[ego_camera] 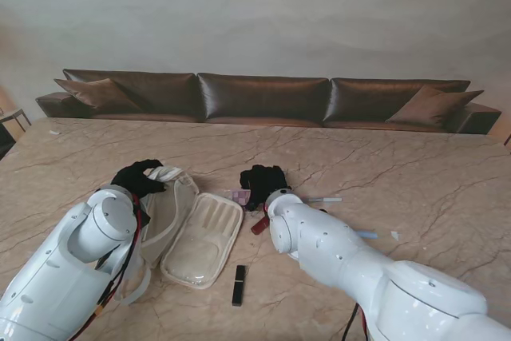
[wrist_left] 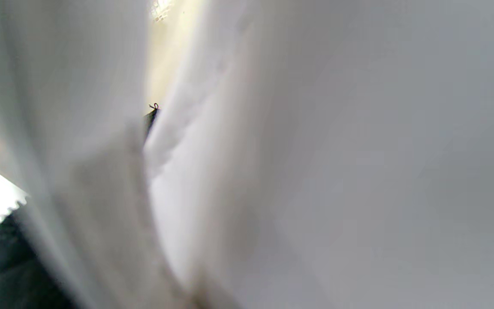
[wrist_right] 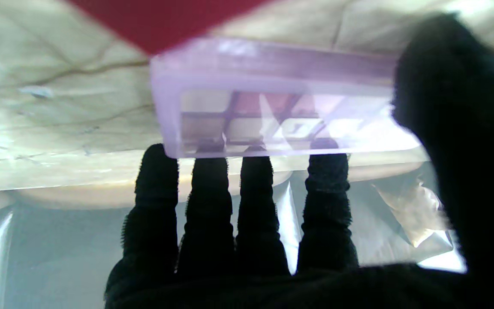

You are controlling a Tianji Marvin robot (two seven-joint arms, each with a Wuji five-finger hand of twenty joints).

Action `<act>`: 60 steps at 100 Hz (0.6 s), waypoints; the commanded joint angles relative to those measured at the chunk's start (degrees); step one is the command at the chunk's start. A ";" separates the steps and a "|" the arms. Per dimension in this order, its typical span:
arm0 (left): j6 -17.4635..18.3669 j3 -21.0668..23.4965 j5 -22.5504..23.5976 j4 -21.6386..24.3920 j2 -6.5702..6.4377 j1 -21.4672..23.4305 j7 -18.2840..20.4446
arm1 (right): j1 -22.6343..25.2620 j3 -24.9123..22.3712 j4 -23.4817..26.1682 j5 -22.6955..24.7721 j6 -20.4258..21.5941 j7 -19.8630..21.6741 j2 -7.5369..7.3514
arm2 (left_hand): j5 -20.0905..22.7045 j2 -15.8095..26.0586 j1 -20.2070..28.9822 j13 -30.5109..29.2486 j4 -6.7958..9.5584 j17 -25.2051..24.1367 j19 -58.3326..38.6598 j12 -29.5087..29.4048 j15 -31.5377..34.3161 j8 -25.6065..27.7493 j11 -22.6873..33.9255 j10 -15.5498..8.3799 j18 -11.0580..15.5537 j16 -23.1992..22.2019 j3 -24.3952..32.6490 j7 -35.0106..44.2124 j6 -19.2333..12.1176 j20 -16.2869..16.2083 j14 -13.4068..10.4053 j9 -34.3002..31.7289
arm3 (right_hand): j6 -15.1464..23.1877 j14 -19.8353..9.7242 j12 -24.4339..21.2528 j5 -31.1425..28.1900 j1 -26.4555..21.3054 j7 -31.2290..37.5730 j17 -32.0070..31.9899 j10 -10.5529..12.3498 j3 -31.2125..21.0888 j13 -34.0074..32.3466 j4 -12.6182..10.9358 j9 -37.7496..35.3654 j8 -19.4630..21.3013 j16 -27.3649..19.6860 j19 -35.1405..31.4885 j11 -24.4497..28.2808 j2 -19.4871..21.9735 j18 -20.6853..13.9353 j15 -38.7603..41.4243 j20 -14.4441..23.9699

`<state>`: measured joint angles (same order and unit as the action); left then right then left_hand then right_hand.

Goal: Pack the cosmetics bag

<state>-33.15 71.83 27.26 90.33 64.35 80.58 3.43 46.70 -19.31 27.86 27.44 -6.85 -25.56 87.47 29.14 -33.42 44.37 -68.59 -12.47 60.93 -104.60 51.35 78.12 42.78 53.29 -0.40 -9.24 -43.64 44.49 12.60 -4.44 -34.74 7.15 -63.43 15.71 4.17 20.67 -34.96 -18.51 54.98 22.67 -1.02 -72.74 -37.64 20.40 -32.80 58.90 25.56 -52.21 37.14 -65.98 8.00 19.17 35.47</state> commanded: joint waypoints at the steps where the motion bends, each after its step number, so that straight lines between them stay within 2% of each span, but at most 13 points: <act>1: -0.29 -0.17 -0.54 -0.09 0.56 0.12 -0.09 | 1.06 -0.39 -0.51 -1.03 -0.04 1.55 0.43 | 7.08 7.31 4.93 -4.27 0.34 1.54 -13.24 0.55 8.94 4.52 3.59 -8.46 4.74 -1.91 2.32 53.27 -1.65 -0.81 -2.27 -4.01 | 9.58 2.29 -0.86 -9.20 -10.14 17.29 2.77 -1.23 -5.34 -7.81 -5.63 -2.37 6.76 -0.57 -1.56 -0.59 0.36 1.62 0.68 -1.01; 8: -0.46 -0.17 -0.71 -0.13 0.63 0.11 -0.25 | 1.09 -1.03 -2.08 -1.90 0.78 0.07 1.30 | 7.03 7.31 5.09 -4.27 0.32 1.54 -13.24 0.54 8.85 4.44 3.55 -8.35 4.65 -1.89 2.18 53.27 -1.57 -0.80 -2.09 -3.96 | 10.62 2.25 -0.68 -11.94 -11.35 19.61 7.38 -1.03 -5.82 -12.98 -8.67 -5.60 9.26 -0.34 -3.88 0.41 -0.36 1.92 1.57 -1.26; 18: -0.59 -0.19 -0.84 -0.21 0.65 0.08 -0.29 | 1.02 -1.52 -4.15 -2.45 2.22 -2.21 2.28 | 6.92 7.33 5.12 -4.27 0.31 1.53 -13.28 0.53 8.83 4.28 3.53 -8.27 4.55 -1.91 2.09 53.18 -1.51 -0.80 -1.85 -3.99 | 12.88 -0.96 -0.04 -17.51 -13.27 21.82 15.98 0.42 -6.05 -22.38 -9.37 -13.59 11.76 1.59 -10.06 2.68 -1.60 1.15 5.37 0.08; 24: -0.68 -0.21 -0.87 -0.24 0.66 0.07 -0.28 | 0.96 -1.79 -5.20 -2.83 3.13 -3.08 2.80 | 6.88 7.34 5.11 -4.27 0.30 1.53 -13.28 0.52 8.81 4.23 3.52 -8.23 4.50 -1.91 2.05 53.18 -1.49 -0.80 -1.82 -3.99 | 13.83 -2.58 0.79 -20.69 -14.52 22.61 20.44 1.92 -6.01 -27.14 -9.55 -18.04 13.29 4.59 -14.49 5.04 -1.97 0.23 9.34 1.32; 28: -0.74 -0.21 -0.90 -0.26 0.67 0.07 -0.29 | 0.89 -1.95 -6.12 -3.09 3.93 -3.83 3.22 | 6.84 7.36 5.14 -4.27 0.30 1.53 -13.28 0.52 8.80 4.20 3.51 -8.22 4.49 -1.92 2.04 53.16 -1.49 -0.80 -1.82 -4.00 | 14.31 -2.71 1.89 -22.85 -16.64 22.97 22.82 2.92 -4.99 -29.57 -3.66 -20.72 14.07 8.62 -17.32 6.93 -2.98 -0.25 12.84 2.64; 31: -0.80 -0.21 -0.95 -0.28 0.69 0.07 -0.35 | 0.81 -2.01 -7.07 -3.24 4.61 -4.70 3.66 | 6.89 7.31 5.21 -4.27 0.32 1.53 -13.28 0.52 8.80 4.18 3.50 -8.21 4.47 -1.92 2.06 53.18 -1.49 -0.79 -1.81 -3.97 | 14.81 -2.75 2.73 -24.25 -17.80 23.21 24.16 3.58 -4.43 -31.08 -0.99 -22.68 14.43 11.15 -19.18 8.14 -3.80 -0.51 15.51 3.77; 33: -0.84 -0.20 -0.99 -0.29 0.70 0.08 -0.39 | 0.74 -1.99 -7.70 -3.27 5.09 -5.38 3.94 | 6.90 7.34 5.19 -4.26 0.31 1.53 -13.28 0.51 8.79 4.16 3.49 -8.19 4.47 -1.92 2.04 53.19 -1.50 -0.79 -1.79 -3.96 | 15.22 -2.83 3.18 -25.37 -18.27 23.34 25.18 4.12 -4.15 -32.11 -0.01 -24.20 14.63 12.43 -20.55 8.65 -3.98 -0.70 17.55 4.66; 40: -0.92 -0.18 -1.09 -0.26 0.71 0.11 -0.38 | 0.60 -2.06 -9.08 -3.30 6.41 -7.18 4.56 | 6.91 7.30 5.17 -4.26 0.29 1.53 -13.28 0.51 8.76 4.13 3.48 -8.18 4.45 -1.92 1.99 53.20 -1.50 -0.79 -1.73 -3.95 | 16.16 -3.99 5.75 -28.80 -19.71 23.41 28.08 6.14 -2.89 -35.12 1.50 -29.50 15.04 14.90 -24.01 10.55 -4.50 -1.13 23.89 7.18; 46: -0.97 -0.16 -1.12 -0.23 0.69 0.15 -0.30 | 0.57 -2.24 -9.74 -3.37 7.12 -8.36 4.90 | 6.90 7.33 5.19 -4.27 0.30 1.53 -13.28 0.51 8.75 4.10 3.48 -8.17 4.44 -1.93 2.01 53.22 -1.51 -0.79 -1.71 -3.96 | 16.30 -4.60 7.59 -29.53 -20.03 22.71 29.25 7.77 -2.35 -36.26 1.94 -31.99 14.92 15.16 -24.78 12.27 -5.35 -0.81 26.14 7.93; 54: -1.03 -0.15 -1.19 -0.21 0.69 0.17 -0.24 | 0.61 -2.50 -9.23 -3.45 7.37 -8.03 4.62 | 7.00 7.24 5.15 -4.27 0.32 1.53 -13.28 0.51 8.74 3.96 3.46 -8.13 4.43 -1.94 2.03 53.16 -1.53 -0.78 -1.70 -3.95 | 15.69 -5.14 7.33 -27.57 -19.75 18.91 30.42 8.17 -2.84 -36.53 2.40 -33.39 13.46 14.55 -24.79 12.92 -6.81 -0.80 27.98 8.08; 60: -1.09 -0.16 -1.25 -0.17 0.69 0.16 -0.22 | 0.59 -2.69 -9.23 -3.57 7.93 -8.05 4.54 | 7.08 7.20 5.12 -4.26 0.32 1.52 -13.26 0.49 8.70 3.90 3.43 -8.04 4.40 -1.94 2.05 53.14 -1.59 -0.77 -1.63 -3.98 | 13.51 -5.43 6.13 -22.80 -19.35 12.96 31.14 8.62 -3.36 -36.61 2.88 -33.99 9.61 13.75 -24.71 13.72 -8.15 -0.98 29.17 7.91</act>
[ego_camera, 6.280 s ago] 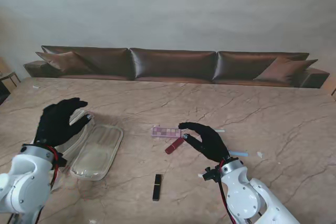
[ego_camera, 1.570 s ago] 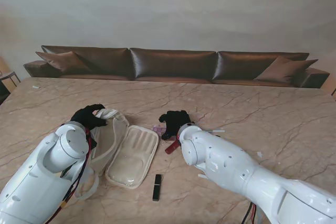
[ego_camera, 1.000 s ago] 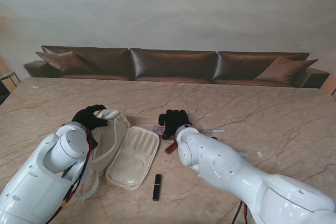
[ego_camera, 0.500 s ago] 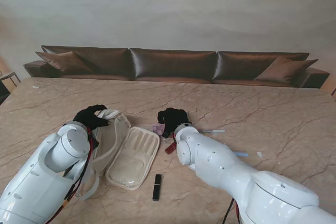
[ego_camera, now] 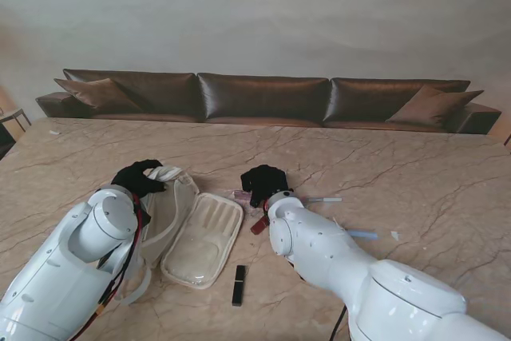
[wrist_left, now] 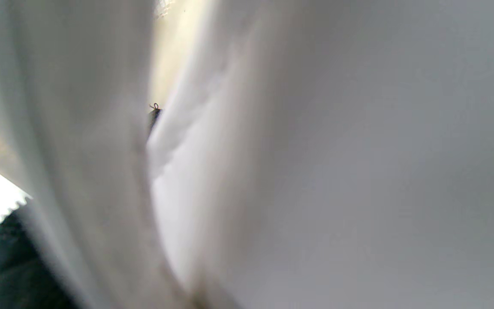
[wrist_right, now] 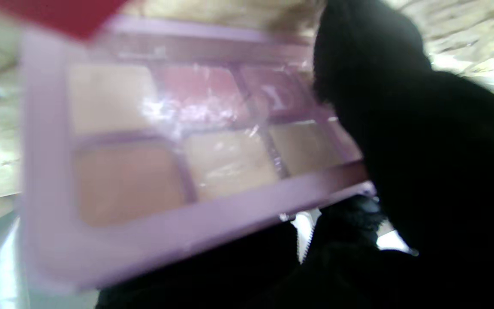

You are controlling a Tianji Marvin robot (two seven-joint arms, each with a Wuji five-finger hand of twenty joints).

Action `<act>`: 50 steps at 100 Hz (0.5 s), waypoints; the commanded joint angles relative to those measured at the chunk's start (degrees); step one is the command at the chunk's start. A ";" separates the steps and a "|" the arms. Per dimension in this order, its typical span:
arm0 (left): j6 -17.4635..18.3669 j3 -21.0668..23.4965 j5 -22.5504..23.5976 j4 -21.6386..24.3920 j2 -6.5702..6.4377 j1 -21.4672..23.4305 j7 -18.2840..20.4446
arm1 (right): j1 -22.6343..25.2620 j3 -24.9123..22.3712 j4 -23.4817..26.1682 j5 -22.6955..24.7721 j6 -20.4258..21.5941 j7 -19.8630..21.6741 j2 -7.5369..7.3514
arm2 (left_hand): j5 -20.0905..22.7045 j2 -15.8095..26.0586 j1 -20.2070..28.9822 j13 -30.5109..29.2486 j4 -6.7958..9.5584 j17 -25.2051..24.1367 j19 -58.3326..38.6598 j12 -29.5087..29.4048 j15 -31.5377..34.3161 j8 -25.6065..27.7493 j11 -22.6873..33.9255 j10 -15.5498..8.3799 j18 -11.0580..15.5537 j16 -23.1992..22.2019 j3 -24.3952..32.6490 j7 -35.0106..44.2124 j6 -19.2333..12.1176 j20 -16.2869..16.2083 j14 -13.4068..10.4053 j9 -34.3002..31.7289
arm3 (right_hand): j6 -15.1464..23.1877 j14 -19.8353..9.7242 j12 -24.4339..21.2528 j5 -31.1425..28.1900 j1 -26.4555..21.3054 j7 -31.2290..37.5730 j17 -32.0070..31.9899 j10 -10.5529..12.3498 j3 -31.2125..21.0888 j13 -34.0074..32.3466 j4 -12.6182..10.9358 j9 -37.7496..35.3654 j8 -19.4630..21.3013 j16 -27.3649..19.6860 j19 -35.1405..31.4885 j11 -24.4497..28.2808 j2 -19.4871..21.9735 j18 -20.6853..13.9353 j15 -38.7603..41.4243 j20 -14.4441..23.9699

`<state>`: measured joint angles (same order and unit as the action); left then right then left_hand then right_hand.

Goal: Pack the cosmetics bag

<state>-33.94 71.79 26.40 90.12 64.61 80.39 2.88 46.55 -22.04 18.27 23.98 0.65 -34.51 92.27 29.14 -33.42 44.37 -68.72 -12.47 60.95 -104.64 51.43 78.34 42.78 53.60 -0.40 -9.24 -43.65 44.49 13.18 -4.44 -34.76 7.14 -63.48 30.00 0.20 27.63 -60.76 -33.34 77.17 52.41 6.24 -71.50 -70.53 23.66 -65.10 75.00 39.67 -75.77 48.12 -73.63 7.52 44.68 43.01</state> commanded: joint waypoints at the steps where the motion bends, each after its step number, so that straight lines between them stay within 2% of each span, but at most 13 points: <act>1: -0.30 -0.12 -0.40 0.04 0.43 0.35 0.35 | 0.74 0.05 0.39 -0.10 0.49 0.89 -0.28 | 7.09 7.23 5.12 -4.13 0.32 1.50 -13.22 0.40 8.48 3.89 3.10 -8.06 4.40 -1.94 2.07 52.57 -1.60 -0.75 -1.61 -3.95 | -1.37 -1.56 -1.52 4.36 -4.36 -10.10 1.51 1.52 -4.84 -3.66 -0.14 -1.67 -9.69 -0.83 -1.15 3.32 -0.79 -0.53 4.13 0.22; 6: -0.26 -0.13 -0.40 0.05 0.43 0.33 0.36 | 0.72 0.09 0.53 0.06 0.87 0.73 -0.47 | 7.09 7.14 5.10 -4.13 0.32 1.50 -13.22 0.39 8.47 3.87 3.07 -8.05 4.38 -1.95 2.08 52.56 -1.64 -0.75 -1.59 -3.99 | -4.26 -1.92 -3.11 9.21 -3.99 -15.09 1.96 2.13 -5.26 -3.69 0.25 -1.94 -21.10 -1.62 -1.02 4.39 -1.93 -0.75 4.76 -0.24; 11: -0.22 -0.16 -0.43 0.01 0.42 0.27 0.42 | 0.71 0.08 0.46 0.24 1.32 0.17 -0.55 | 7.10 7.18 5.10 -4.13 0.33 1.50 -13.22 0.38 8.46 3.86 3.05 -8.00 4.37 -1.95 2.12 52.56 -1.66 -0.75 -1.59 -4.02 | -6.94 -2.02 -4.51 11.63 -3.84 -18.54 2.09 0.86 -5.36 -3.73 0.38 -1.94 -26.50 -1.95 -0.80 4.77 -2.25 -0.96 4.95 -0.40; 14: -0.22 -0.18 -0.47 -0.01 0.42 0.23 0.44 | 0.71 0.04 0.56 0.32 1.52 -0.02 -0.65 | 7.10 7.15 5.09 -4.13 0.32 1.49 -13.19 0.37 8.45 3.85 3.03 -7.99 4.35 -1.95 2.13 52.56 -1.67 -0.74 -1.58 -4.03 | -9.67 -2.17 -5.34 12.64 -3.77 -22.69 2.18 1.00 -5.38 -3.73 0.48 -2.29 -30.33 -2.06 -0.68 5.20 -2.57 -1.04 5.08 -0.44; 16: -0.23 -0.21 -0.50 -0.03 0.43 0.20 0.43 | 0.71 0.05 0.76 0.40 1.66 0.08 -0.81 | 7.11 7.17 5.10 -4.13 0.33 1.48 -13.18 0.37 8.44 3.86 3.02 -7.98 4.34 -1.95 2.15 52.57 -1.69 -0.73 -1.57 -4.03 | -12.33 -2.18 -5.84 13.49 -3.71 -27.97 2.27 1.86 -5.35 -3.76 0.58 -2.81 -35.07 -2.22 -0.54 5.36 -2.88 -1.05 5.11 -0.54; 17: -0.23 -0.22 -0.51 -0.04 0.44 0.18 0.42 | 0.70 0.06 0.94 0.44 1.72 0.19 -0.93 | 7.11 7.15 5.09 -4.13 0.32 1.48 -13.18 0.37 8.44 3.86 3.02 -7.98 4.34 -1.95 2.14 52.58 -1.69 -0.73 -1.56 -4.03 | -12.83 -2.22 -6.09 13.78 -3.69 -28.41 2.30 2.01 -5.30 -3.75 0.58 -2.98 -38.66 -2.31 -0.51 5.42 -2.89 -1.02 5.25 -0.61; 18: -0.23 -0.24 -0.53 -0.05 0.44 0.15 0.41 | 0.70 0.07 1.15 0.50 1.76 0.32 -1.07 | 7.12 7.15 5.10 -4.13 0.33 1.48 -13.18 0.37 8.44 3.86 3.02 -7.98 4.33 -1.95 2.15 52.58 -1.68 -0.73 -1.56 -4.03 | -13.01 -2.24 -6.22 13.48 -3.63 -28.49 2.34 2.14 -5.25 -3.76 0.60 -3.16 -40.44 -2.35 -0.51 5.46 -2.92 -1.01 5.32 -0.65; 22: -0.26 -0.33 -0.57 -0.12 0.46 0.04 0.39 | 0.69 0.06 1.69 0.67 2.02 0.71 -1.46 | 7.13 7.16 5.11 -4.13 0.31 1.47 -13.12 0.37 8.41 3.84 2.99 -7.98 4.25 -1.96 2.16 52.56 -1.66 -0.71 -1.54 -4.04 | -10.85 -1.69 -7.06 8.44 -3.51 -27.44 2.71 1.78 -5.23 -3.87 0.65 -4.61 -42.37 -2.22 -0.53 4.51 -2.96 -0.79 5.65 -0.75; 27: -0.28 -0.46 -0.65 -0.24 0.49 -0.12 0.36 | 0.57 0.03 2.07 0.71 2.86 1.32 -1.86 | 7.06 7.18 5.09 -4.14 0.29 1.47 -13.10 0.37 8.40 3.85 2.97 -7.98 4.20 -1.97 2.14 52.57 -1.72 -0.70 -1.53 -3.99 | -5.10 -0.10 -4.72 3.14 -3.12 -19.26 2.63 0.51 -3.83 -3.98 -0.34 -6.19 -55.17 -1.96 -0.48 0.69 0.81 -0.06 5.13 -0.99; 29: -0.28 -0.51 -0.70 -0.28 0.50 -0.18 0.35 | 0.53 0.01 2.36 0.75 3.16 1.67 -2.10 | 7.07 7.19 5.09 -4.13 0.29 1.46 -13.09 0.37 8.40 3.86 2.97 -7.98 4.17 -1.97 2.14 52.59 -1.73 -0.69 -1.53 -3.99 | -2.98 0.36 -4.46 1.44 -2.61 -16.16 2.59 0.18 -3.17 -4.18 -0.64 -6.67 -57.66 -1.99 -0.31 -0.61 3.47 0.26 4.51 -1.17; 36: -0.25 -0.67 -0.83 -0.33 0.49 -0.34 0.44 | 0.43 -0.22 3.07 0.71 3.86 2.75 -2.70 | 7.08 7.23 5.13 -4.12 0.27 1.42 -12.97 0.38 8.34 3.85 2.96 -7.96 3.96 -1.97 2.07 52.58 -1.62 -0.64 -1.45 -3.95 | -2.39 1.61 -5.20 -0.10 -2.14 -13.43 3.43 -0.66 -2.19 -4.42 -1.58 -8.27 -61.11 -3.09 -0.12 -4.21 7.95 0.87 2.53 -2.38; 45: -0.03 -0.81 -0.78 -0.39 0.47 -0.45 0.52 | 0.47 -1.08 3.41 0.09 5.26 3.40 -3.04 | 7.03 7.46 5.29 -4.12 0.24 1.42 -12.91 0.41 8.22 3.81 2.92 -7.86 3.73 -1.96 1.82 52.53 -1.71 -0.62 -1.35 -3.81 | -4.94 2.74 -6.56 0.54 -2.31 -14.36 2.94 -2.13 -1.05 -4.38 -3.26 -9.13 -62.03 -4.02 0.10 -7.47 14.07 1.87 0.53 -3.95; 50: 0.09 -0.84 -0.75 -0.43 0.45 -0.51 0.58 | 0.61 -1.40 4.35 0.08 5.24 3.74 -3.57 | 7.09 7.47 5.36 -4.12 0.22 1.42 -12.86 0.44 8.19 3.84 2.92 -7.85 3.61 -1.97 1.64 52.55 -1.65 -0.60 -1.34 -3.77 | -5.52 2.89 -7.11 0.99 -2.07 -14.79 2.90 -2.51 -0.93 -4.39 -3.76 -9.34 -62.19 -3.96 0.03 -8.25 16.08 2.02 0.43 -4.19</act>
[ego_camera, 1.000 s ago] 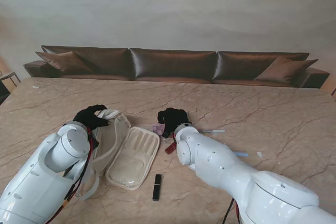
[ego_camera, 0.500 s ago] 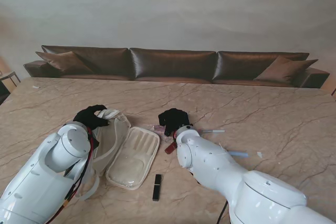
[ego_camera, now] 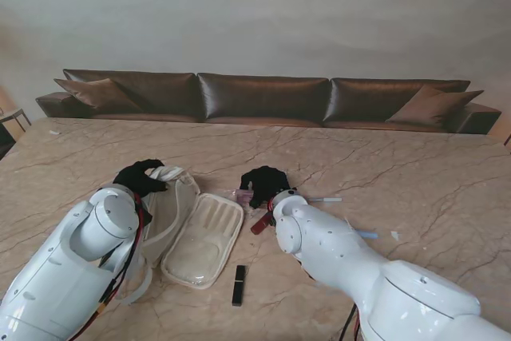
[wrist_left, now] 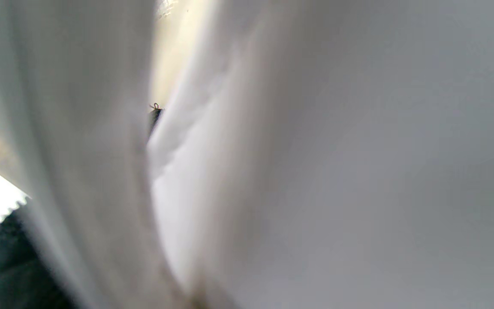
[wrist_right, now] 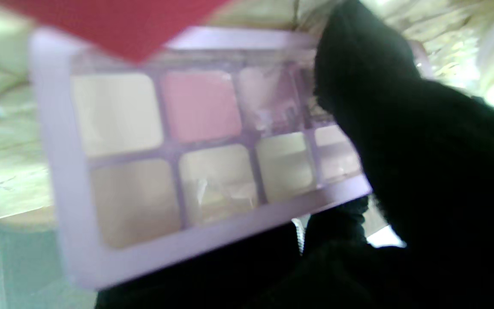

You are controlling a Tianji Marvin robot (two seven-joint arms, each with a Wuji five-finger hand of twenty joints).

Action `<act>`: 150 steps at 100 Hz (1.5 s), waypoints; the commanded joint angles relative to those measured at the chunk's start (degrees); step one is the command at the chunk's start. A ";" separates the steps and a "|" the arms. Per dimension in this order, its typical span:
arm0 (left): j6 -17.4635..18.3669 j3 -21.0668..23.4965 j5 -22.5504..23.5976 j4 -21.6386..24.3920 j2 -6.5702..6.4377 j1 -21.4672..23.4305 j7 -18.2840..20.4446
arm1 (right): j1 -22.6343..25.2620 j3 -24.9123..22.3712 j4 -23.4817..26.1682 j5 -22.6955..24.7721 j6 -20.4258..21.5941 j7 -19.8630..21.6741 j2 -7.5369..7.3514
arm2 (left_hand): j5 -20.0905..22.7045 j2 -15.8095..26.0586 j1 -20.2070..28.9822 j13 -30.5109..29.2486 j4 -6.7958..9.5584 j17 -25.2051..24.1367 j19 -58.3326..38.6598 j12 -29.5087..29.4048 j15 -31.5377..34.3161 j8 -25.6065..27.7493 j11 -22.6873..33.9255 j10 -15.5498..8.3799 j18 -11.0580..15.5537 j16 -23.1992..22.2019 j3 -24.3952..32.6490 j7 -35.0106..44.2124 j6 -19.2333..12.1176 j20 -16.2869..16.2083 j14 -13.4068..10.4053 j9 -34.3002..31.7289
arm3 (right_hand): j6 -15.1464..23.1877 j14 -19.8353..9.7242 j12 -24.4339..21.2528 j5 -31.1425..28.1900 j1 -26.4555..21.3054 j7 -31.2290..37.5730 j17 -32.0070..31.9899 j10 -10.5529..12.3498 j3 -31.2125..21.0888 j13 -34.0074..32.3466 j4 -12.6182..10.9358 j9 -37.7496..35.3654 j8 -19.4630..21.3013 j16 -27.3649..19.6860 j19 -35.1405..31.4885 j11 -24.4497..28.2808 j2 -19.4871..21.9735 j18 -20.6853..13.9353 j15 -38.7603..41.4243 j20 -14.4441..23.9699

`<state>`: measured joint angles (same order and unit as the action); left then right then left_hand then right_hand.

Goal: Pack the cosmetics bag

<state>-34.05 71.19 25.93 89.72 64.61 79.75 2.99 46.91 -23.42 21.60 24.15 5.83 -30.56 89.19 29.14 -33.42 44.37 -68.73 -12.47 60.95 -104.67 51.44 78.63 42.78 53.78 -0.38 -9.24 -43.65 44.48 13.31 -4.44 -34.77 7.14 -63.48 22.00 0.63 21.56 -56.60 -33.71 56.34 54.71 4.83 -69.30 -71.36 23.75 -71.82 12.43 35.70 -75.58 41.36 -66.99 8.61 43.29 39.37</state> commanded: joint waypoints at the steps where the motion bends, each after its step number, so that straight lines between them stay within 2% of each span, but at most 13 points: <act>1: 0.22 -0.24 -0.27 -0.03 0.44 0.12 0.49 | 0.28 -0.10 1.17 -0.07 0.08 -0.19 -0.58 | 7.12 7.43 5.40 -4.11 0.23 1.42 -12.82 0.44 7.90 3.85 2.75 -7.86 3.59 -1.97 1.64 52.43 -1.65 -0.59 -1.33 -3.76 | 2.31 2.50 -1.15 -3.10 -1.68 5.99 0.59 -1.18 -3.10 -3.52 -3.95 -2.68 0.37 0.03 -0.18 -1.64 9.78 0.95 1.78 -0.59; 8: 0.27 -0.30 -0.14 -0.05 0.38 -0.02 0.66 | 0.50 -0.58 2.33 0.11 0.20 -0.45 -1.18 | 7.03 7.55 5.34 -4.11 0.20 1.40 -12.77 0.49 7.89 3.84 2.75 -7.92 3.51 -1.98 1.51 52.37 -1.71 -0.58 -1.33 -3.69 | 1.39 2.59 -0.90 -2.15 -1.25 5.30 -0.76 -1.23 -2.92 -3.34 -4.64 -2.01 0.24 -0.42 0.16 -2.19 12.51 1.30 0.14 -0.92; 16: 0.32 -0.45 0.01 0.01 0.29 -0.24 0.98 | 0.65 -1.00 4.25 0.64 0.74 -0.04 -2.34 | 7.02 7.53 5.47 -4.10 0.23 1.39 -12.69 0.55 7.83 3.88 2.78 -7.84 3.37 -1.98 1.42 52.38 -1.62 -0.53 -1.26 -3.68 | 1.74 1.40 1.44 0.40 0.68 4.25 -5.31 0.21 -3.37 -1.82 -5.59 0.80 1.80 -0.49 1.49 -2.35 17.93 0.94 -3.91 -0.68; 22: 0.42 -0.65 0.22 0.18 0.18 -0.37 1.37 | 0.78 -1.29 6.35 1.62 0.54 -0.03 -3.54 | 7.01 7.60 5.45 -4.10 0.22 1.40 -12.70 0.59 7.81 3.91 2.79 -7.89 3.30 -1.99 1.36 52.39 -1.67 -0.52 -1.23 -3.70 | 2.02 0.90 1.77 1.12 1.69 3.73 -6.16 0.61 -3.67 -1.53 -5.77 1.20 2.08 -0.06 1.22 -2.50 19.74 0.52 -4.50 -0.26; 50: 1.00 -1.46 0.63 1.03 -0.41 -0.78 3.67 | 3.57 -6.38 20.34 6.99 0.50 -0.51 -9.92 | 6.64 8.23 5.93 -4.11 0.26 1.44 -13.14 0.91 8.43 4.07 2.88 -7.88 3.23 -2.37 0.44 52.30 -1.59 -0.58 -0.61 -3.39 | 4.30 -0.25 3.04 1.51 2.39 3.65 -7.94 2.06 -3.64 -0.45 -5.83 1.20 3.26 2.18 -0.86 -2.55 20.73 -0.46 -4.23 1.25; 60: 1.15 -1.72 0.61 0.81 -0.41 -1.09 3.66 | 4.50 -7.49 24.02 8.77 2.42 -1.16 -11.07 | 6.48 8.71 6.50 -4.10 0.18 1.39 -12.94 1.23 8.17 4.40 3.04 -7.94 2.94 -2.30 -0.59 52.39 -1.79 -0.43 -0.49 -2.89 | 4.35 -0.49 3.15 1.50 2.41 3.58 -8.56 2.26 -3.71 0.29 -5.87 1.24 3.34 2.50 -0.81 -2.80 20.92 -0.64 -4.44 1.37; 72: 1.46 -2.13 0.80 0.71 -0.58 -1.43 4.38 | 4.50 -7.15 25.49 9.60 7.43 -2.00 -11.04 | 6.26 9.19 7.05 -4.08 0.32 1.35 -12.66 1.62 7.79 4.90 3.24 -8.25 2.63 -2.27 -1.66 52.50 -2.40 -0.22 -0.55 -2.53 | 3.30 -0.47 5.19 3.74 1.10 2.86 -9.78 1.73 -3.96 1.98 -5.68 3.18 4.81 4.59 -1.17 -3.19 23.22 -1.09 -3.91 2.25; 80: 1.65 -2.38 0.58 0.68 -0.66 -1.61 4.80 | 4.10 -6.18 25.09 9.90 10.20 -3.15 -10.31 | 6.19 9.29 7.17 -4.08 0.36 1.32 -12.47 1.69 7.77 4.98 3.29 -8.33 2.53 -2.29 -1.84 52.45 -2.42 -0.09 -0.55 -2.51 | 4.30 -0.96 5.63 4.13 -0.09 2.63 -10.10 2.46 -3.93 2.54 -5.74 3.53 5.67 5.16 -1.05 -3.36 24.02 -1.16 -3.93 2.46; 100: 2.02 -2.71 0.79 0.48 -0.92 -2.07 5.79 | 2.61 -3.40 21.61 10.28 17.33 -8.51 -6.82 | 6.21 9.38 7.16 -4.08 0.51 1.34 -12.48 1.79 7.68 5.06 3.24 -8.37 2.45 -2.34 -2.20 52.20 -2.35 0.08 -0.56 -2.43 | 6.45 -2.31 4.99 2.69 0.49 1.53 -10.41 4.48 -4.81 3.41 -5.65 1.81 6.08 6.40 -1.37 -4.57 22.74 -2.12 -3.52 3.20; 115: 2.36 -2.82 0.88 0.26 -1.07 -2.25 6.36 | 1.47 -1.90 17.34 9.39 23.90 -11.55 -3.26 | 5.78 9.89 7.14 -4.07 0.53 1.34 -12.49 1.80 7.65 4.75 3.00 -8.39 2.44 -2.38 -2.68 51.60 -2.59 0.21 -0.54 -2.07 | 7.70 -2.81 4.55 1.93 1.37 1.58 -10.31 5.14 -5.83 3.94 -5.40 0.28 5.26 8.94 -2.86 -5.72 21.57 -2.76 -0.84 4.69; 125: 2.77 -3.30 1.11 -0.28 -1.23 -2.65 7.00 | 0.64 -0.61 13.62 8.83 27.18 -13.41 -0.71 | 4.92 11.70 9.02 -4.00 1.02 1.35 -13.12 2.48 7.69 4.53 2.71 -8.77 2.27 -3.08 -6.95 50.98 -2.84 0.81 0.04 -1.34 | 8.52 -3.22 4.88 1.25 1.72 1.74 -12.27 5.54 -6.57 7.24 -5.27 -0.59 5.08 14.99 -4.34 -6.19 20.77 -3.21 4.63 7.80; 133: 3.06 -3.71 0.77 -0.76 -1.35 -3.07 7.70 | -0.27 0.95 9.48 9.20 29.94 -16.25 1.72 | 4.54 12.24 9.34 -4.02 1.17 1.35 -13.24 2.65 7.68 4.51 2.66 -8.87 2.22 -3.25 -7.72 50.83 -2.92 0.95 0.22 -1.02 | 9.24 -3.48 4.76 0.67 2.09 1.78 -12.66 5.91 -7.01 8.39 -5.18 -1.18 5.14 16.34 -4.42 -6.53 20.28 -3.45 5.75 8.49; 150: 3.91 -4.40 0.44 -1.78 -1.44 -3.77 8.32 | -1.55 3.58 2.99 10.34 35.36 -20.54 5.47 | 4.42 12.66 9.82 -4.02 1.32 1.34 -13.27 2.88 7.65 4.55 2.73 -9.08 2.13 -3.39 -8.79 50.82 -3.15 1.16 0.45 -0.84 | 11.53 -4.42 4.83 -0.11 3.30 1.43 -15.92 7.56 -8.12 15.62 -4.85 -2.19 5.97 20.71 -4.61 -7.59 19.51 -5.69 7.52 10.92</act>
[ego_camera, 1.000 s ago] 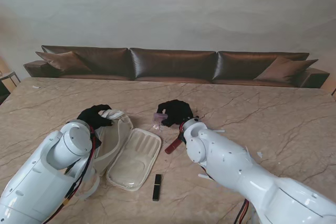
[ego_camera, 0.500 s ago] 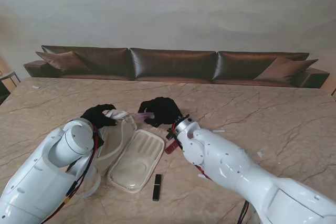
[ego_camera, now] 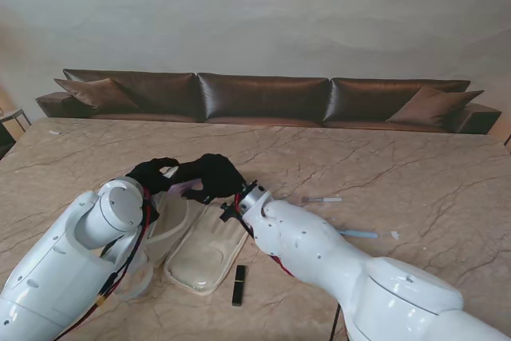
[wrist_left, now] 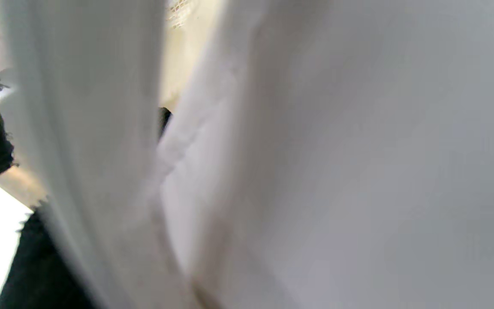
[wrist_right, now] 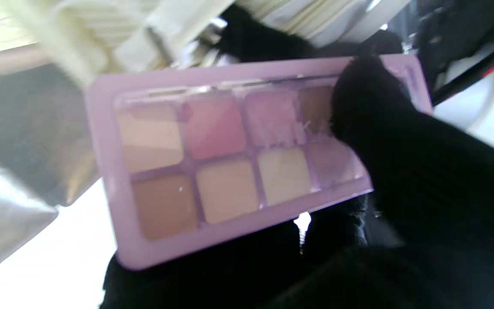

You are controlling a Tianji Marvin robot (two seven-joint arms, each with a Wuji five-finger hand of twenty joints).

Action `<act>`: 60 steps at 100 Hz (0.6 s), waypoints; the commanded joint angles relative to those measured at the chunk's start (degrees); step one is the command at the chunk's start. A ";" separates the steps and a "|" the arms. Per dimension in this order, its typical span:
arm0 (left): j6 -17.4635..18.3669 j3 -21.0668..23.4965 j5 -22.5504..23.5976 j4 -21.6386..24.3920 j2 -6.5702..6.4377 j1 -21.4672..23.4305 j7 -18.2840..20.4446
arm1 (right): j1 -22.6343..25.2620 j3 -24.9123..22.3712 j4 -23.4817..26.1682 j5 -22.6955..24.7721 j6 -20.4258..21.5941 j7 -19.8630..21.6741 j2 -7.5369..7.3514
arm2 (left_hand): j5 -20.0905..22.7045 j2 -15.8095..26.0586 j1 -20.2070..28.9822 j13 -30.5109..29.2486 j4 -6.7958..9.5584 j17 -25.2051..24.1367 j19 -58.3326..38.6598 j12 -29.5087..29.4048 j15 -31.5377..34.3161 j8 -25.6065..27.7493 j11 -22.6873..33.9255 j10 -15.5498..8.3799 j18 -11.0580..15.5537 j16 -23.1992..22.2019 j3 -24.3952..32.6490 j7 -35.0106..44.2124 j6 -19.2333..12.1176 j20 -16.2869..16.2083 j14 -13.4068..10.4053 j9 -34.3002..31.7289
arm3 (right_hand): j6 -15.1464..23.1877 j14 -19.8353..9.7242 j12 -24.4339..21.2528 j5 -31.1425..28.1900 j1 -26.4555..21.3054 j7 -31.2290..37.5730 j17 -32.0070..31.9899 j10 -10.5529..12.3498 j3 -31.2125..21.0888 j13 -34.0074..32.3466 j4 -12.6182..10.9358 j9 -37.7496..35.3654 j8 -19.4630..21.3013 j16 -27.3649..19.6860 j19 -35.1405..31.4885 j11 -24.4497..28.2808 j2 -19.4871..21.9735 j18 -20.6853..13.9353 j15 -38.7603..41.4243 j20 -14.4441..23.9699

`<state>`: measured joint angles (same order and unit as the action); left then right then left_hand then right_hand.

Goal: Pack the cosmetics bag

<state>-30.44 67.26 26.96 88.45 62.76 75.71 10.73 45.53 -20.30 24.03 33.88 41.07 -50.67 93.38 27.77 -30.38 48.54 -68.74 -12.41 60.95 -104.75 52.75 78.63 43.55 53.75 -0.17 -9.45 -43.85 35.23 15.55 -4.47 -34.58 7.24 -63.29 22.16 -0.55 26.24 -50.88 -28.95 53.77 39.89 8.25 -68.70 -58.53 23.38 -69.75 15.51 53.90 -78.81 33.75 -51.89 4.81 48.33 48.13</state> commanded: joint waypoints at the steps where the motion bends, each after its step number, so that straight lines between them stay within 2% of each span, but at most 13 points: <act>1: 0.33 -0.49 -0.61 -0.56 0.40 0.25 0.58 | -0.22 0.57 0.25 0.64 0.39 -0.63 1.47 | 5.80 9.65 5.66 -4.01 1.28 1.34 -13.20 1.58 7.64 3.78 2.76 -9.28 2.33 -3.19 0.38 48.58 -3.12 0.99 0.35 -1.03 | 11.49 -3.31 0.18 -5.89 -1.40 4.00 -1.37 4.27 -8.79 3.32 -4.46 -4.34 2.98 2.73 -1.36 0.00 4.39 -2.00 2.51 2.35; 13: 0.60 -0.69 -0.91 -0.99 0.55 -0.01 0.21 | -0.75 1.70 -3.00 0.88 3.55 -2.58 3.57 | 5.83 9.63 5.85 -4.02 1.40 1.34 -13.31 1.66 7.65 3.80 2.75 -9.27 2.24 -3.27 0.04 48.59 -3.11 1.07 0.37 -1.08 | 12.73 -4.13 0.87 -6.13 -0.89 3.41 -5.62 5.20 -9.24 9.84 -4.26 -4.56 4.10 5.37 -0.78 -0.48 4.23 -3.31 3.44 6.16; 17: 0.68 -0.76 -1.01 -1.11 0.58 -0.09 0.13 | -0.93 2.15 -3.99 1.04 4.40 -3.40 4.23 | 5.82 9.62 5.83 -4.01 1.42 1.34 -13.34 1.68 7.65 3.80 2.76 -9.26 2.23 -3.29 -0.05 48.58 -3.14 1.09 0.38 -1.12 | 12.91 -4.39 1.27 -6.33 -0.69 3.09 -6.09 5.32 -9.50 10.85 -4.10 -4.77 4.65 5.46 0.18 -0.81 4.19 -3.53 4.01 8.73; 28: 0.94 -0.96 -1.23 -1.31 0.59 -0.26 0.18 | -1.32 3.29 -6.02 1.23 5.85 -4.53 5.56 | 5.84 9.67 5.89 -4.01 1.50 1.34 -13.40 1.72 7.65 3.81 2.70 -9.33 2.20 -3.36 -0.19 48.58 -3.12 1.16 0.30 -1.10 | 13.56 -4.86 1.32 -6.11 -0.32 2.86 -7.75 5.82 -9.57 12.61 -4.09 -4.83 4.73 5.39 0.84 -0.94 4.29 -3.79 4.07 9.34; 46: 1.25 -1.05 -1.54 -1.47 0.59 -0.36 0.31 | -1.49 4.24 -8.71 0.33 7.78 -4.17 7.13 | 5.81 9.71 5.98 -4.01 1.57 1.33 -13.44 1.79 7.64 3.80 2.67 -9.35 2.23 -3.45 -0.34 48.53 -3.15 1.26 0.32 -1.17 | 13.55 -5.19 1.03 -5.99 -0.13 2.76 -10.88 6.01 -9.59 15.31 -4.04 -5.00 4.75 4.57 2.14 -1.42 4.40 -4.14 3.64 10.39; 60: 1.37 -1.02 -1.52 -1.49 0.60 -0.31 0.28 | -1.47 4.63 -9.06 0.31 9.06 -3.04 7.18 | 5.81 9.74 6.03 -4.01 1.62 1.34 -13.48 1.83 7.62 3.82 2.63 -9.32 2.29 -3.51 -0.45 48.52 -3.14 1.32 0.33 -1.16 | 13.48 -5.45 0.58 -5.69 -0.13 2.45 -12.52 6.37 -9.33 16.63 -4.05 -4.92 4.09 4.22 2.83 -1.99 4.55 -4.30 3.66 11.36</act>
<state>-29.27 66.70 25.88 87.16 62.76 74.95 10.48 43.90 -16.03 14.31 33.61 47.13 -52.69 100.20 27.75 -30.37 49.26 -68.74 -12.41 60.95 -104.99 53.58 78.68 44.17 53.75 -0.17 -9.56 -44.51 33.93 15.73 -5.17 -34.14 7.27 -63.28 26.54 -2.80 25.62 -51.73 -28.34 52.79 28.14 10.16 -70.78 -43.21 23.44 -69.78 18.22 59.03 -75.95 28.61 -52.76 2.06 52.95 57.84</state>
